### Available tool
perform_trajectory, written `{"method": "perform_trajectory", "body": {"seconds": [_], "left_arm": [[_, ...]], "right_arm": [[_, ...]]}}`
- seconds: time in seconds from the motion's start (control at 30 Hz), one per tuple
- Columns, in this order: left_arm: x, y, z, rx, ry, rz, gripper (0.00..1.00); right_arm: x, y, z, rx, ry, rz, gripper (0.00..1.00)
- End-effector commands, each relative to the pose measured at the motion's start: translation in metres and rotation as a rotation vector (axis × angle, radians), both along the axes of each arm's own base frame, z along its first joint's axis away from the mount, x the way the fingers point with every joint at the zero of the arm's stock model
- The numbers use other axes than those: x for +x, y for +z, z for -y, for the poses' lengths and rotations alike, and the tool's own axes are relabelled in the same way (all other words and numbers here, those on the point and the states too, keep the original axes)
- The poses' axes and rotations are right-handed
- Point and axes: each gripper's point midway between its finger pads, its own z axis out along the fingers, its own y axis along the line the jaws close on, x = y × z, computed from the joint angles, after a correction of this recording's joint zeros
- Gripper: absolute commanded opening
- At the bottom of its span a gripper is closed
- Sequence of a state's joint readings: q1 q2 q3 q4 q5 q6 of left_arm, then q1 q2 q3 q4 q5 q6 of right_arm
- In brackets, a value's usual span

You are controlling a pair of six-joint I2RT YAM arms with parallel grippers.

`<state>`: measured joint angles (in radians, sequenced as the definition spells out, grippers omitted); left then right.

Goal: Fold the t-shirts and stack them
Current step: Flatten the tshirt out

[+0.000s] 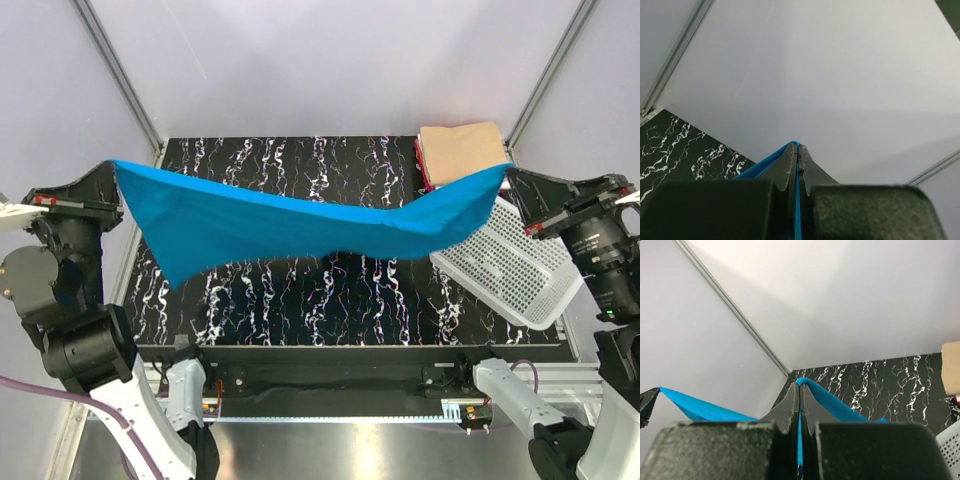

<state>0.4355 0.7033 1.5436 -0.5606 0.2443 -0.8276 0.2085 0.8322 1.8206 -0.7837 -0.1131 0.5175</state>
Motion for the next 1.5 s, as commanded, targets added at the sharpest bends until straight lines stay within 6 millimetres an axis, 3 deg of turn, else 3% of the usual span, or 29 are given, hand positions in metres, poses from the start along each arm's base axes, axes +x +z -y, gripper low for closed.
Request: {"method": "perform_trajectory", "body": {"seconds": [0.0,0.13,0.2,0.3,0.37,0.43,0.47,0.5,0.53,0.57,0.6,0.67,0.7,0.73,0.83,0.97,1.0,1.03,1.07,1.1,1.13,1.17,1.2,1.23,1.3,1.33,1.4,1.43,1.47], "left_arm": [[0.02,-0.009,-0.013,-0.024,0.022,-0.046,0.0],[0.066,-0.024,-0.033,-0.021,0.015,-0.117,0.0],[0.099,-0.036,-0.044,-0.04,-0.009,-0.178,0.0],[0.145,-0.053,-0.053,-0.095,-0.071,-0.223,0.0],[0.174,-0.061,-0.057,-0.106,-0.09,-0.187,0.0],[0.205,-0.076,-0.062,-0.149,-0.107,-0.195,0.0],[0.213,-0.065,-0.061,-0.147,-0.12,-0.17,0.0],[0.224,-0.062,-0.059,-0.147,-0.141,-0.166,0.0],[0.251,-0.077,-0.057,-0.164,-0.168,-0.204,0.0],[0.259,-0.053,-0.051,-0.154,-0.203,-0.153,0.0],[0.27,-0.047,-0.048,-0.154,-0.231,-0.14,0.0],[0.3,-0.033,-0.042,-0.182,-0.311,-0.095,0.0],[0.322,-0.044,-0.044,-0.203,-0.338,-0.104,0.0],[0.323,-0.015,-0.037,-0.184,-0.38,-0.038,0.0],[0.331,0.019,-0.019,-0.158,-0.513,0.046,0.0],[0.318,0.031,-0.008,-0.09,-0.568,0.086,0.0],[0.298,0.045,-0.003,-0.066,-0.561,0.116,0.0],[0.305,0.017,-0.006,-0.086,-0.548,0.072,0.0],[0.302,0.008,-0.01,-0.08,-0.516,0.06,0.0],[0.282,0.015,-0.007,-0.062,-0.5,0.072,0.0],[0.287,-0.023,-0.014,-0.104,-0.476,-0.019,0.0],[0.282,-0.034,-0.018,-0.086,-0.446,-0.043,0.0],[0.277,-0.047,-0.021,-0.089,-0.426,-0.07,0.0],[0.265,-0.076,-0.025,-0.115,-0.394,-0.137,0.0],[0.246,-0.097,-0.034,-0.09,-0.308,-0.18,0.0],[0.243,-0.14,-0.04,-0.117,-0.277,-0.273,0.0],[0.229,-0.187,-0.052,-0.114,-0.187,-0.357,0.0],[0.225,-0.204,-0.057,-0.123,-0.164,-0.388,0.0],[0.221,-0.22,-0.062,-0.128,-0.135,-0.418,0.0]], "right_arm": [[0.039,-0.006,-0.001,-0.042,-0.041,-0.052,0.0],[0.118,0.001,-0.022,-0.089,-0.017,-0.053,0.0],[0.141,0.014,-0.034,-0.098,0.022,-0.015,0.0],[0.219,-0.009,-0.05,-0.121,0.024,-0.077,0.0],[0.243,-0.003,-0.048,-0.132,-0.011,-0.059,0.0],[0.291,-0.025,-0.051,-0.169,-0.048,-0.1,0.0],[0.294,-0.002,-0.05,-0.19,-0.06,-0.03,0.0],[0.324,-0.023,-0.058,-0.217,-0.05,-0.061,0.0],[0.333,-0.02,-0.059,-0.23,-0.048,-0.039,0.0],[0.325,0.015,-0.058,-0.223,-0.05,0.058,0.0],[0.351,-0.004,-0.057,-0.223,-0.066,0.022,0.0],[0.347,0.026,-0.045,-0.149,-0.107,0.095,0.0],[0.355,0.028,-0.04,-0.132,-0.122,0.113,0.0],[0.354,0.035,-0.035,-0.114,-0.133,0.134,0.0],[0.34,0.065,-0.023,-0.107,-0.16,0.228,0.0],[0.325,0.069,-0.019,-0.151,-0.156,0.235,0.0],[0.309,0.077,-0.02,-0.159,-0.143,0.249,0.0],[0.305,0.074,-0.021,-0.161,-0.13,0.235,0.0],[0.309,0.052,-0.029,-0.183,-0.082,0.178,0.0],[0.288,0.06,-0.031,-0.188,-0.058,0.19,0.0],[0.296,0.029,-0.037,-0.197,-0.021,0.109,0.0],[0.288,0.018,-0.042,-0.2,0.016,0.081,0.0],[0.263,0.026,-0.042,-0.194,0.033,0.097,0.0],[0.271,-0.016,-0.047,-0.195,0.062,-0.005,0.0],[0.244,-0.029,-0.049,-0.184,0.1,-0.023,0.0],[0.25,-0.084,-0.053,-0.175,0.124,-0.143,0.0],[0.226,-0.099,-0.056,-0.162,0.152,-0.124,0.0],[0.226,-0.153,-0.056,-0.145,0.154,-0.24,0.0],[0.223,-0.172,-0.054,-0.132,0.142,-0.277,0.0]]}}
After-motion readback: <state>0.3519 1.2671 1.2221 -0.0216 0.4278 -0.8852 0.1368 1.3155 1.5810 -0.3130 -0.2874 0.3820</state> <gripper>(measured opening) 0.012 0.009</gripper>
